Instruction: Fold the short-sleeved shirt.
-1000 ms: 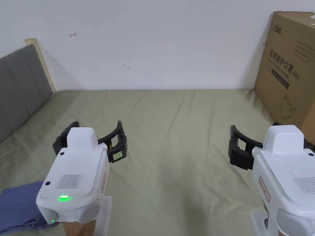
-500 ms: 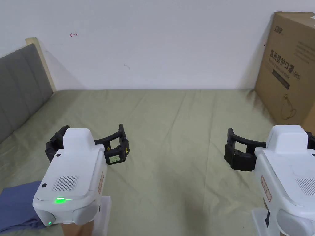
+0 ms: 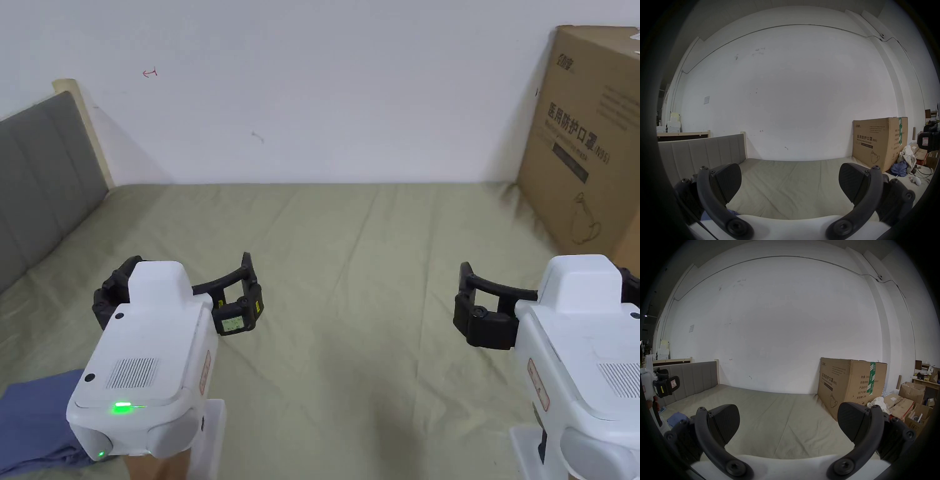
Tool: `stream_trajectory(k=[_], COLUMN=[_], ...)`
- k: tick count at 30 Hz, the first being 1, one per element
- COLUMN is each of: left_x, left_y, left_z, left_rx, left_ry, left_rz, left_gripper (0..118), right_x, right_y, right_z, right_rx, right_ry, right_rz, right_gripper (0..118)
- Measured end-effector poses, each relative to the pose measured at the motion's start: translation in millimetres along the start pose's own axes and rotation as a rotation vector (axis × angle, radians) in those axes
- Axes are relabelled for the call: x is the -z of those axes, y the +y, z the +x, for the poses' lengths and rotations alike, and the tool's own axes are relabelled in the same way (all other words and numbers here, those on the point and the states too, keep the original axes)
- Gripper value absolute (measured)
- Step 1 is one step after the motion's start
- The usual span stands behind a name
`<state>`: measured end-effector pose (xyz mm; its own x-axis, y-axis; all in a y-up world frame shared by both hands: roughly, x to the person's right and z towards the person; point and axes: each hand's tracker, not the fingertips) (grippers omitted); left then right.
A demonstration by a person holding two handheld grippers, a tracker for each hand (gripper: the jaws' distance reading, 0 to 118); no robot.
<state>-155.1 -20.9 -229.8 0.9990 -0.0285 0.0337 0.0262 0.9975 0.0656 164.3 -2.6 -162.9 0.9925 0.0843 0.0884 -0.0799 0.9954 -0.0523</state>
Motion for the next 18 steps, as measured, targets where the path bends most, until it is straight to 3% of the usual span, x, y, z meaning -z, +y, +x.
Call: stream_trajectory(k=[18], left_x=[3.2], left_y=[-2.5], left_z=[-1.6], left_rx=[0.006], left_ry=[0.004], left_rz=[-0.01], left_gripper=[118], right_x=[2.5], right_y=[-1.0], right_z=[0.2], right_rx=[0.0], right_ry=[-0.001], right_rz=[-0.005], right_gripper=[118])
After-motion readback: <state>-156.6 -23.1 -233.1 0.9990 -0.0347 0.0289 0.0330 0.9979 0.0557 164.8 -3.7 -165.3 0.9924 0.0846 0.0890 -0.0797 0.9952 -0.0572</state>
